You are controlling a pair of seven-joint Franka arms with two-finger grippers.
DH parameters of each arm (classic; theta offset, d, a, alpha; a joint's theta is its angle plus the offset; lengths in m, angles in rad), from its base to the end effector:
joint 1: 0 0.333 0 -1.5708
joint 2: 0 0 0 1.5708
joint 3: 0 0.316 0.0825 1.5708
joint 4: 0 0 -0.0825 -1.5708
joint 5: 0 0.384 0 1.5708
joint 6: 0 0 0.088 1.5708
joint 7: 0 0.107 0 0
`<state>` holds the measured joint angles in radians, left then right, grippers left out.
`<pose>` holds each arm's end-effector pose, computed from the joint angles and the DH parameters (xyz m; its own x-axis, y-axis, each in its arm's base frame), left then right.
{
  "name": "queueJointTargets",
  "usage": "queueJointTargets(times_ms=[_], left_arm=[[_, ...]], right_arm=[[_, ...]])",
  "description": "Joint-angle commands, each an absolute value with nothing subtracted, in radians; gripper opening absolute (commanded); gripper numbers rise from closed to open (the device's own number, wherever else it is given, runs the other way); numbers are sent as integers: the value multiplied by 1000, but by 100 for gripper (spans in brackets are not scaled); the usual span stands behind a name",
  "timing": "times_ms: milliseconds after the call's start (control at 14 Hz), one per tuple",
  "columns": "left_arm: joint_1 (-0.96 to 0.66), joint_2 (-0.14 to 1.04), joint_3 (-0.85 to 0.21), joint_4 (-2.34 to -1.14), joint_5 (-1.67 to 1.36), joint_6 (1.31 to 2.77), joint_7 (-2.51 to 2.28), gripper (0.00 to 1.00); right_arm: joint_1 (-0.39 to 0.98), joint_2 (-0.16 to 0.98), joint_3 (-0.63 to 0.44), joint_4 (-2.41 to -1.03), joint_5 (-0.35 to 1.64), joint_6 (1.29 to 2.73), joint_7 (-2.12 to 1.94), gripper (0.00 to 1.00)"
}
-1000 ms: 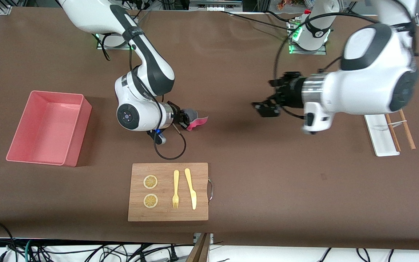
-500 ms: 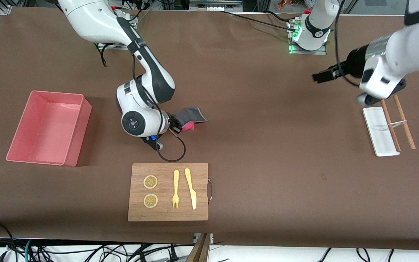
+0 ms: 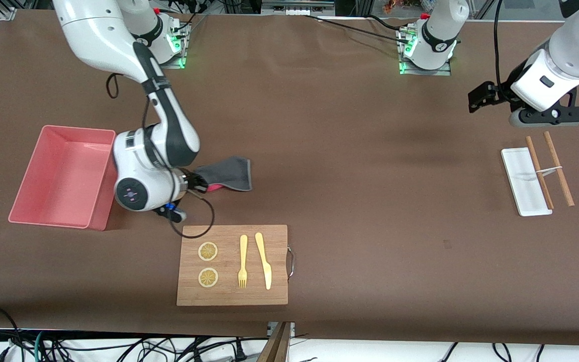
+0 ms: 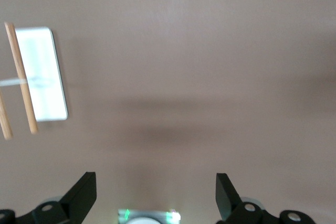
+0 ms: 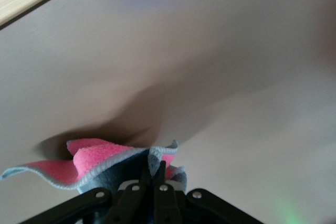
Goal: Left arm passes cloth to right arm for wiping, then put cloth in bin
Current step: 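Wipe the table beside the cutting board with the cloth in the right gripper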
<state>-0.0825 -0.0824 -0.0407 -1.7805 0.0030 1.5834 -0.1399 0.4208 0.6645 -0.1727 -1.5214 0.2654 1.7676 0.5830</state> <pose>0.5188 -0.0646 0.5714 0.9935 0.0180 -0.1125 0.0156 -0.9996 -0.0222 0.6299 0.1988 0.2485 0.8260 -0.4038 -0.3934 -0.3868 -0.9136 0.1254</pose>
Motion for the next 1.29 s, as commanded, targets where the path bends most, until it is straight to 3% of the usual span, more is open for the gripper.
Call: queueJointTargets(times_ms=[0,357,857,1214], left_arm=[[-75,-94,-52,-1792,66,1663,-86,100],[-77,9,-44,-1635,63,1654,-89,100],[-74,23,-43,-1634,54,1648,-87,100],[-26,28,-41,-1632,38,1618,8,100]], right_arm=[[422,658,-244,-1528,245,1730,413,0],[383,658,-287,-1525,169,1729,224,0],[465,675,-278,-1526,163,1784,328,0],[563,707,-278,-1525,265,1859,504,0]])
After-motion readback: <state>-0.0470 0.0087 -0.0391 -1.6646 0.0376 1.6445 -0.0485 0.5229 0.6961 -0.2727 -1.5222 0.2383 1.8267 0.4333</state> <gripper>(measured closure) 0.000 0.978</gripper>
